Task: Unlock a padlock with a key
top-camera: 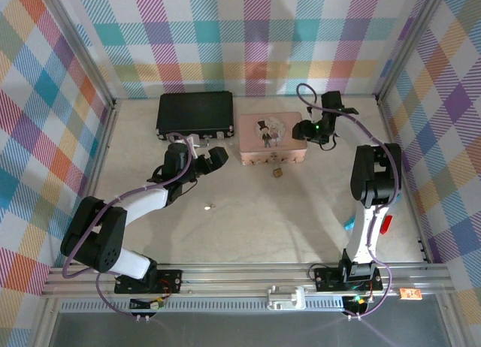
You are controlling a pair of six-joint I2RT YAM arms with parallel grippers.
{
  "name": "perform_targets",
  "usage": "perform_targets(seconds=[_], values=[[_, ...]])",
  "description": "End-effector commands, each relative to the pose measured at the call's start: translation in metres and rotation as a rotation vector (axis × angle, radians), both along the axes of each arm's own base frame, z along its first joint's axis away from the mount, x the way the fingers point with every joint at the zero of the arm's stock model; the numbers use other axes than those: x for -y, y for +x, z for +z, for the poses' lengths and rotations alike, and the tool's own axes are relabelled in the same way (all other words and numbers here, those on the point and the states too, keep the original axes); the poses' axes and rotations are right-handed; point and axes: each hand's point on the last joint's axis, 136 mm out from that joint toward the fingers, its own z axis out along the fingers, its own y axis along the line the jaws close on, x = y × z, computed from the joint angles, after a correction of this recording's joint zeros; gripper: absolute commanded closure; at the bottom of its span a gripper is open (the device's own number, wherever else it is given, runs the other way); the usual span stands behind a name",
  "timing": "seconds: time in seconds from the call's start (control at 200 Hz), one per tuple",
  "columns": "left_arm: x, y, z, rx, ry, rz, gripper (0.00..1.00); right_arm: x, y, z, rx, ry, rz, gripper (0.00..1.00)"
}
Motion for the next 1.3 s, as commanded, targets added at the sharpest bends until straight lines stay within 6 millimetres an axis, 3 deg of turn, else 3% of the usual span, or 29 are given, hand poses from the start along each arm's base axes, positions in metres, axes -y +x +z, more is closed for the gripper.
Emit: perform_targets(seconds=[0.0, 0.11, 0.2, 0.295, 0.4, 0.48, 0.69, 0.89, 1.095, 1.205, 1.295], values=[[0.005, 0.003, 0.028, 0.074, -0.020, -0.017, 0.00, -0.004, -0.001, 0.000, -0.006, -0.075, 0.044, 0.31], [-0.007, 0.000, 0.031, 0.086, 0.043, 0.025, 0.00, -0.004, -0.002, 0.031, 0.082, -0.144, 0.039, 0.25], [-0.021, -0.001, 0.032, 0.078, 0.097, 0.086, 0.00, -0.003, -0.013, 0.053, 0.137, -0.201, 0.019, 0.22], [-0.039, -0.004, 0.025, 0.035, 0.162, 0.156, 0.00, -0.011, -0.037, 0.072, 0.178, -0.239, 0.015, 0.22], [-0.058, -0.006, 0.014, -0.007, 0.199, 0.216, 0.00, -0.038, -0.070, 0.076, 0.190, -0.237, 0.065, 0.22], [-0.071, -0.008, 0.007, -0.033, 0.175, 0.259, 0.00, -0.066, -0.098, 0.070, 0.159, -0.191, 0.127, 0.23], [-0.110, -0.014, -0.004, -0.065, 0.125, 0.377, 0.00, -0.169, -0.176, 0.051, 0.106, -0.076, 0.367, 0.32], [-0.145, -0.020, -0.009, -0.094, 0.051, 0.466, 0.00, -0.256, -0.219, 0.024, 0.074, -0.044, 0.524, 0.38], [-0.178, -0.028, -0.014, -0.119, 0.004, 0.540, 0.00, -0.308, -0.230, -0.013, 0.043, -0.097, 0.566, 0.46], [-0.191, -0.032, -0.020, -0.145, -0.033, 0.569, 0.01, -0.316, -0.229, -0.030, 0.045, -0.163, 0.566, 0.50], [-0.195, -0.037, -0.022, -0.145, -0.040, 0.577, 0.00, -0.310, -0.222, -0.042, 0.039, -0.241, 0.515, 0.54]])
